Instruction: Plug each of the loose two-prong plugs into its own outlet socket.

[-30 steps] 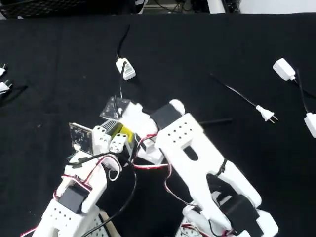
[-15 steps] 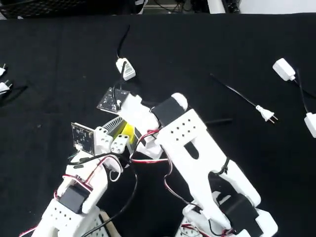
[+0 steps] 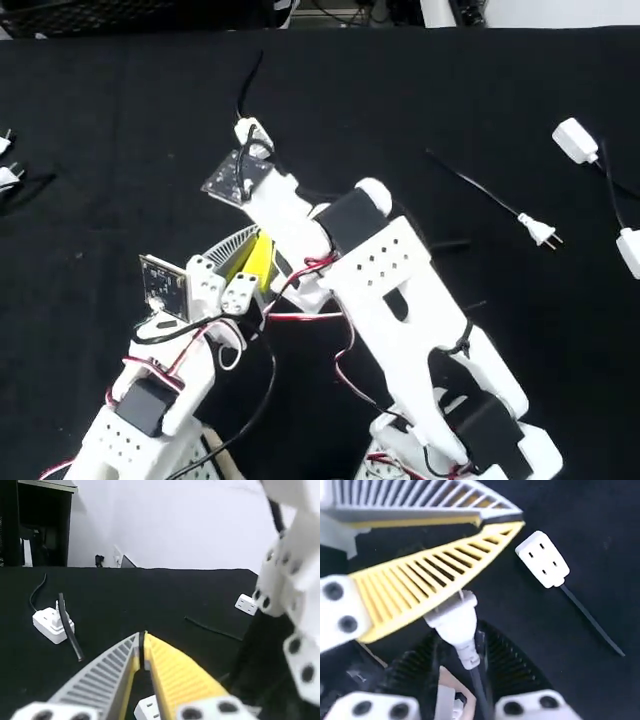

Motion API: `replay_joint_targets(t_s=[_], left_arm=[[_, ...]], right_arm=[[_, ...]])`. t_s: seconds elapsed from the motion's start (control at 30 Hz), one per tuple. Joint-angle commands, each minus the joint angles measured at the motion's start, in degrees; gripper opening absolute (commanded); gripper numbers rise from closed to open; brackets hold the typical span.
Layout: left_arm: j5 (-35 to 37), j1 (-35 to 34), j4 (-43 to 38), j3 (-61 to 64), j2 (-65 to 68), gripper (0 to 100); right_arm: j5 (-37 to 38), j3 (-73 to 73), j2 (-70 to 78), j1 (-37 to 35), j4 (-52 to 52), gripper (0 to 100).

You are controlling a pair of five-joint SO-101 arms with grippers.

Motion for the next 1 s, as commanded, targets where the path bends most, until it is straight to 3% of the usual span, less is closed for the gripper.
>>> replay_joint_targets(t_s=[0.0, 0.4, 0.63, 0.8, 0.97], left_arm=[[-0.4, 2.8, 0.8, 0.9, 0.7, 3], [-0.4, 2.7, 0.6, 0.9, 0.7, 3], [-0.5, 2.6, 0.6, 0.9, 0.7, 3], [-0.5, 2.4, 0.5, 0.9, 0.7, 3], [-0.5, -2.5, 0.4, 0.9, 0.2, 3]], right_arm=[[-4.0, -7.8, -0.7, -0.6, 0.4, 1.2], [-7.3, -9.8, -0.7, -0.1, 0.4, 1.2], [-10.5, -9.6, -0.2, 8.2, 0.2, 1.2], [-12.7, -9.5, 0.5, 9.9, -0.7, 1.2], [-15.2, -11.1, 8.2, 10.0, -0.7, 1.2]])
